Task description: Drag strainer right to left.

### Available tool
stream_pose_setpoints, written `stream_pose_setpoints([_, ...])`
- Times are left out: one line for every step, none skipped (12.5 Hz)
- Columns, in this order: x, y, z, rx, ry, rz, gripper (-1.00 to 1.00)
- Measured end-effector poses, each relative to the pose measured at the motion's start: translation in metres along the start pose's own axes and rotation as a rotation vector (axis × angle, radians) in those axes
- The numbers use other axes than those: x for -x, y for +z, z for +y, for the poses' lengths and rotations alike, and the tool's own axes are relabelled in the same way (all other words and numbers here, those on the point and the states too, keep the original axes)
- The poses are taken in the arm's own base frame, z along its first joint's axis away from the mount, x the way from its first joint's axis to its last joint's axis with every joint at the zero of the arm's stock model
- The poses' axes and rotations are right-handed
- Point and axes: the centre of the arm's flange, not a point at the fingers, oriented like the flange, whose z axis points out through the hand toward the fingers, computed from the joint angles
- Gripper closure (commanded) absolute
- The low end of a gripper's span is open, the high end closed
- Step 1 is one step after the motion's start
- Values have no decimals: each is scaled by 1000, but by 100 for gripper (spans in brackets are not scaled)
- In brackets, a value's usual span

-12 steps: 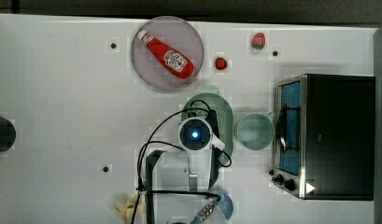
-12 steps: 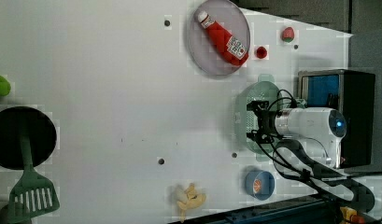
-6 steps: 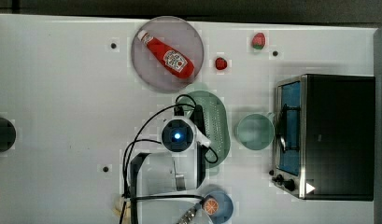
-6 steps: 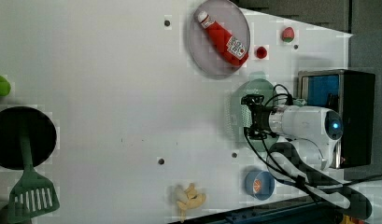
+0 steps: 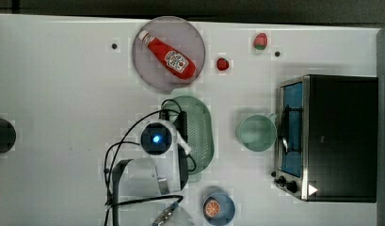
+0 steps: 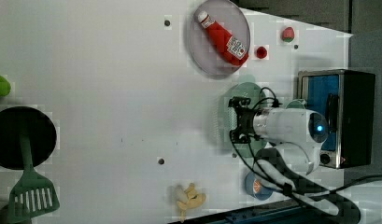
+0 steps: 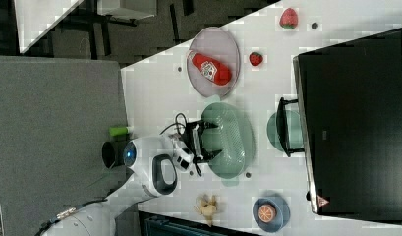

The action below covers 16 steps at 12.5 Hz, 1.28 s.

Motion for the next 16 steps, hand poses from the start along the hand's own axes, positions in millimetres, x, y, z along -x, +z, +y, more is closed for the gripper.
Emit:
stream_pose_setpoints([12,1,7,9,9,-4,-100])
stream_pose_setpoints([25,0,9,7,1,-6,-100])
stream_pose_setpoints([39,1,12,6,-21,-4,-100])
stream_pose_setpoints([53,2,16,8,-34,-6,-100])
stream_pose_setpoints([67,3,20,10,-47,-13,-100])
stream_pose_setpoints([80,2,23,11,-65,-19,-100])
stream_pose_setpoints([93,3,24,11,-86,-26,-100])
stream_pose_setpoints([103,7,26,18,-108,-27,-100])
stream_pose_setpoints([111,11,27,40,-122,-25,-100])
stream_pose_setpoints([117,12,26,61,-136,-16,-100])
stream_pose_setpoints([121,11,21,56,-141,-11,-100])
stream_pose_setpoints([125,7,15,60,-125,-8,-100])
stream_pose_setpoints([130,4,8,69,-106,0,-100])
stream_pose_setpoints([138,4,1,66,-97,4,-100])
stream_pose_setpoints([144,7,-3,62,-72,-5,-100])
stream_pose_setpoints([148,11,-4,66,-52,-8,-100])
